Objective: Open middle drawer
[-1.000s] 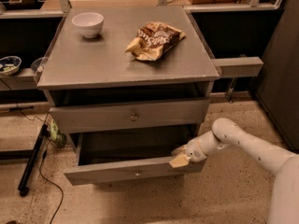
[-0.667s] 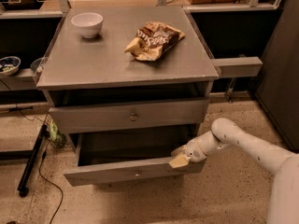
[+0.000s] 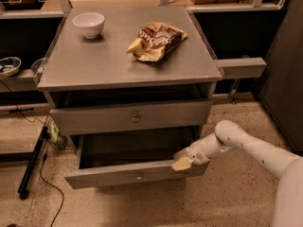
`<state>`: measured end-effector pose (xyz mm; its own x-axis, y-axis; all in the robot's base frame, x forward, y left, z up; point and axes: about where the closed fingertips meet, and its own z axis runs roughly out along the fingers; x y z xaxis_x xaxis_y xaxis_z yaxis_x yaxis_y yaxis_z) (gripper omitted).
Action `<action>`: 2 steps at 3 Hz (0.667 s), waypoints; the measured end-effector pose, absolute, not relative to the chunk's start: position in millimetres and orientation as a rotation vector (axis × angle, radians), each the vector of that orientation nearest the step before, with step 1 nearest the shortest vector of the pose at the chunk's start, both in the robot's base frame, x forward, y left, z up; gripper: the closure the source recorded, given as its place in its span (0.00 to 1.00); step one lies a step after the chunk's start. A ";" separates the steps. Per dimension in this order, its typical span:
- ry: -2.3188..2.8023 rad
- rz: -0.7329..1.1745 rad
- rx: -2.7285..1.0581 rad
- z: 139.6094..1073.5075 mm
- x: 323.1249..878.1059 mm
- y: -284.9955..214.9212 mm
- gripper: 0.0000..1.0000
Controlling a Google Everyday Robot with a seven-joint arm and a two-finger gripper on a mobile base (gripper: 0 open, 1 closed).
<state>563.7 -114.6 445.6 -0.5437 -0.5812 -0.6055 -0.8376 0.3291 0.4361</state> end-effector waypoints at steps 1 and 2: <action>2.255 1.073 -1.267 444.7 559.2 -114.9 1.00; 2.255 1.073 -1.267 445.7 559.4 -114.9 1.00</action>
Offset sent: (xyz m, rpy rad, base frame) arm -0.0955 -0.0138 -0.0009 0.2500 0.1911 0.2452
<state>559.4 -114.9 445.7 -0.5449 -0.5796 -0.6059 -0.8358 0.3171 0.4482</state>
